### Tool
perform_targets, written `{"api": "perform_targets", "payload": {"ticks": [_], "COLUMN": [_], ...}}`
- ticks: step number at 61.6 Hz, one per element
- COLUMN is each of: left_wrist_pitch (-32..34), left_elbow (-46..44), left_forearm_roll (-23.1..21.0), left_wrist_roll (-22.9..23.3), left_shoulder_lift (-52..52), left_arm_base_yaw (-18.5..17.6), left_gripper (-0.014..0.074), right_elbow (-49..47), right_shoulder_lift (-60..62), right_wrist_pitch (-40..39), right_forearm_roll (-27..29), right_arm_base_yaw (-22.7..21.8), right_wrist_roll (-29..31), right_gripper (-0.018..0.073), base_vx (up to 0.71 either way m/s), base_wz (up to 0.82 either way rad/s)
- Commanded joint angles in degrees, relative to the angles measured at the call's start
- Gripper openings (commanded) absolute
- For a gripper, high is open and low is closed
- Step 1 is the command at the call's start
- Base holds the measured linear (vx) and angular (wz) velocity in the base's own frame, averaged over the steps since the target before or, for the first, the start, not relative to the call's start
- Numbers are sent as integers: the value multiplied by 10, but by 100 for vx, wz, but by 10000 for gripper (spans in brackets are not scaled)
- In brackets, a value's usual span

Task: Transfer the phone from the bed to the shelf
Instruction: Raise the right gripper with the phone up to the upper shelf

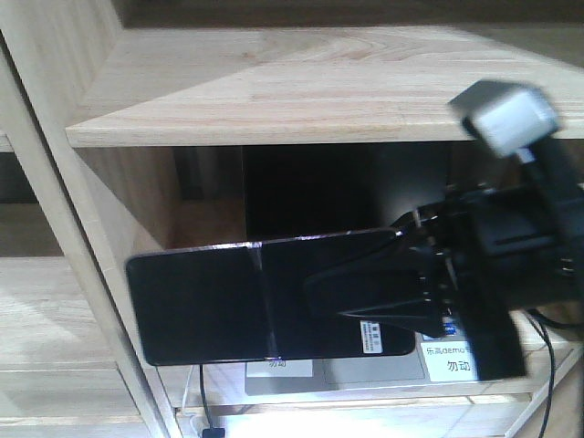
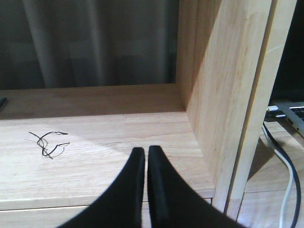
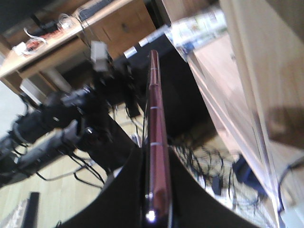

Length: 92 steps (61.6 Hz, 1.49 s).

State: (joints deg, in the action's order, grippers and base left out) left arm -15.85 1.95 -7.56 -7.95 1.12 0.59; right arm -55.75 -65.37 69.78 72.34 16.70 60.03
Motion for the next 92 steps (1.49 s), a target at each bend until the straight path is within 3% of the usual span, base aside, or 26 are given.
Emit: {"api": "perform_targets", "payload": {"ticks": [1,28,45,62,92], "left_wrist_pitch": [42,42,42,42,42], "left_elbow": [1,1,1,1,1], "left_forearm_roll": [-4,-4,-4,-4,-4], "left_wrist_roll": [2,2,2,2,2], "left_shoulder_lift": [4,4,4,4,4], "left_arm_base_yaw": [-2,-2,-2,-2,-2], "left_gripper": [1,1,1,1,1], "right_elbow": [-17,-25,-120,-257,-470], "right_shoulder_lift": [31,116,90,-4,-202], "right_wrist_pitch": [2,-173,-231,-236,-173], "right_forearm_roll": [65,63,13,-58,-88], "right_arm_base_yaw": [0,0,0,0,0], "right_wrist_roll": [8,-10,-16,-39,-41], "right_gripper": [-1,-1,-1,-1,-1], "base_vx": [0,0,0,0,0], "base_wz": [0,0,0,0,0]}}
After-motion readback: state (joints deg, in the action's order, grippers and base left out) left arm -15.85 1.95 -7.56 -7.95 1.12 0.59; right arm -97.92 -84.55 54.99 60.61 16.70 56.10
